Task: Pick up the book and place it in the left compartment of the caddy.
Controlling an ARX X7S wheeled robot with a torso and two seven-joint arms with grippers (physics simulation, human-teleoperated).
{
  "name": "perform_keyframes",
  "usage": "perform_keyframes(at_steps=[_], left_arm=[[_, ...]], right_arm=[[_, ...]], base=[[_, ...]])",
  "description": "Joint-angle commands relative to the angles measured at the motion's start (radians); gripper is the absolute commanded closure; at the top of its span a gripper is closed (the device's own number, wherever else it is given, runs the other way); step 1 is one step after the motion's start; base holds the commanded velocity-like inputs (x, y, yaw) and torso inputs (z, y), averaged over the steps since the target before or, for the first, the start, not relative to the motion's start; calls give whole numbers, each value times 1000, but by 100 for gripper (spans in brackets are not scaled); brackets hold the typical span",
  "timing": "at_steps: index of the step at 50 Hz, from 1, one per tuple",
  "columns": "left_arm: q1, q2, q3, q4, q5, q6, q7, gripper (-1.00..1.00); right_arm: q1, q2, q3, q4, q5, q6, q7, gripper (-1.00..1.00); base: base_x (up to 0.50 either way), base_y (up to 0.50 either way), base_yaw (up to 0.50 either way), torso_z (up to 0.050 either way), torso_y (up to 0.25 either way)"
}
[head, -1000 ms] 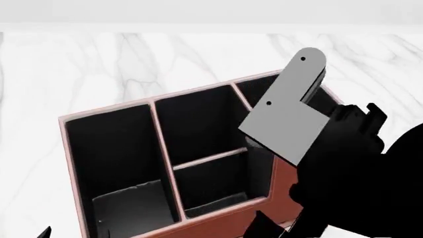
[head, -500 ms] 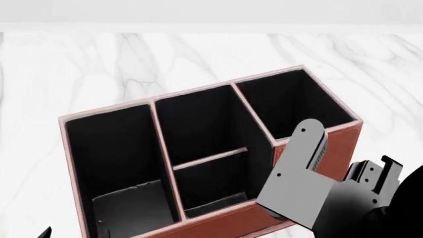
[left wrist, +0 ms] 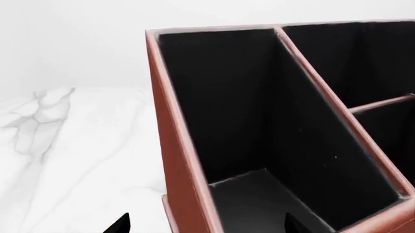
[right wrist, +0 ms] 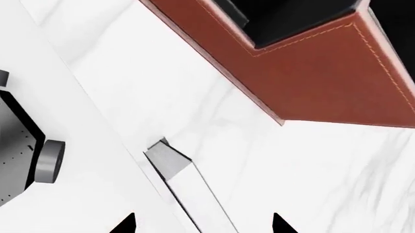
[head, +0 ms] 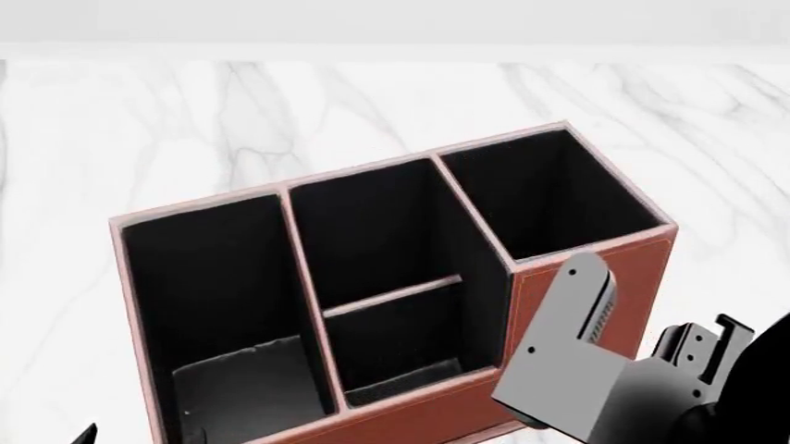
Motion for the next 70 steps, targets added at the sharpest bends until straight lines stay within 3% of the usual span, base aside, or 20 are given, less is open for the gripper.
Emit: perform_keyframes(at_steps=[1,27,65,66,70], left_arm=[[-4,-4,6,-4,-4,2,-5,-100],[-4,-13,19,-1,-13,4,-17,-100],[-5,-25,38,-6,-25,11,-30,-100],[-6,-26,38,-5,-26,10,-31,-100],[-6,-26,40,-7,-27,12,-32,-100]], right_arm=[[-32,-14,-40,14,-91,-49,-53,-100],[-205,-24,-150,107,-276,-194,-153,-100],[-299,-3,-203,221,-337,-249,-144,-100],[-300,-4,-207,221,-340,-248,-148,100],[-308,-9,-212,215,-342,-254,-151,100]], base=[[0,0,0,0,0],[0,0,0,0,0],[0,0,0,0,0],[0,0,0,0,0],[0,0,0,0,0]])
